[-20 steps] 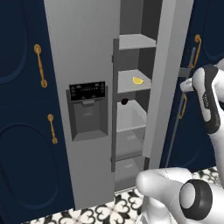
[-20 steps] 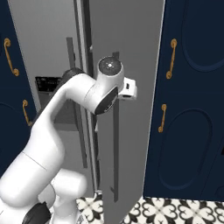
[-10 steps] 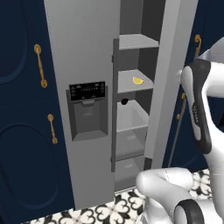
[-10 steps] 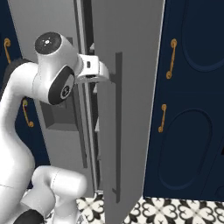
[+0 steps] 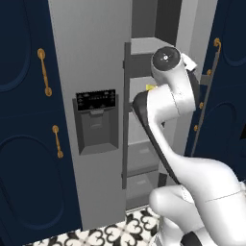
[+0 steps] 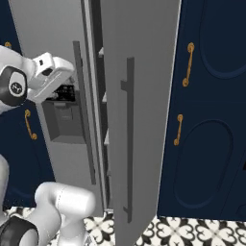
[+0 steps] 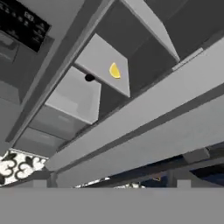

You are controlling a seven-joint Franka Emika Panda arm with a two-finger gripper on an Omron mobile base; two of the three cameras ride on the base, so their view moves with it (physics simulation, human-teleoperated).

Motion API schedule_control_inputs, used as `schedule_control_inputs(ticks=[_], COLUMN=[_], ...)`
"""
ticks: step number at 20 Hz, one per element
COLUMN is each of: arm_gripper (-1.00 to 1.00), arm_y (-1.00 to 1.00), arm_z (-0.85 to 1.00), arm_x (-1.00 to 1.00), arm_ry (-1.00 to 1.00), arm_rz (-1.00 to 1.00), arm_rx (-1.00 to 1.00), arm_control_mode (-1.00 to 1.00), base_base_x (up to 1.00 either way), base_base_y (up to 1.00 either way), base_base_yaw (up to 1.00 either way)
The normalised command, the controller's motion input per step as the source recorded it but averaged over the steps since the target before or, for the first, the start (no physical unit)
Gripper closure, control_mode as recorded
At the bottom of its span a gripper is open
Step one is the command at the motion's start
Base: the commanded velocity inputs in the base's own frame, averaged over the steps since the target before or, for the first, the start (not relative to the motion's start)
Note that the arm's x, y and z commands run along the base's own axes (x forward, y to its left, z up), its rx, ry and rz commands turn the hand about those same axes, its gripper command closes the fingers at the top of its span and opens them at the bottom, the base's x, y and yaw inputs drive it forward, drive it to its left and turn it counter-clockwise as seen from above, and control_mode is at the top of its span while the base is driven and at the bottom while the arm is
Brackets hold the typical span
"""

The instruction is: Grab a lemon wedge from the fridge and one ice cube from the ice bowl, and put them in the glass of lemonade.

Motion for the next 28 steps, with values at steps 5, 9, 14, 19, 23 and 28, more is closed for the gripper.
schedule_control_inputs(ticks=[5, 9, 14, 19, 23, 28], arm_gripper=[-1.0, -1.0, -1.0, -1.0, -1.0, -1.0], arm_y=[0.5, 0.0, -0.2, -0.04, -0.16, -0.57], arm_z=[-0.46, -0.11, 0.01, -0.02, -0.14, -0.14], arm_x=[0.99, 0.92, 0.2, 0.26, 0.49, 0.18], arm_ry=[0.18, 0.23, 0.17, 0.04, 0.01, 0.0], arm_rz=[0.0, -0.07, -0.15, -0.13, -0.13, -0.12], arm_rx=[-0.59, -0.51, -0.24, -0.2, -0.15, 0.0], arm_control_mode=[-1.0, -1.0, -1.0, -1.0, -1.0, -1.0], base_base_x=[0.0, 0.0, 0.0, 0.0, 0.0, 0.0], base_base_y=[0.0, 0.0, 0.0, 0.0, 0.0, 0.0], base_base_yaw=[0.0, 0.0, 0.0, 0.0, 0.0, 0.0])
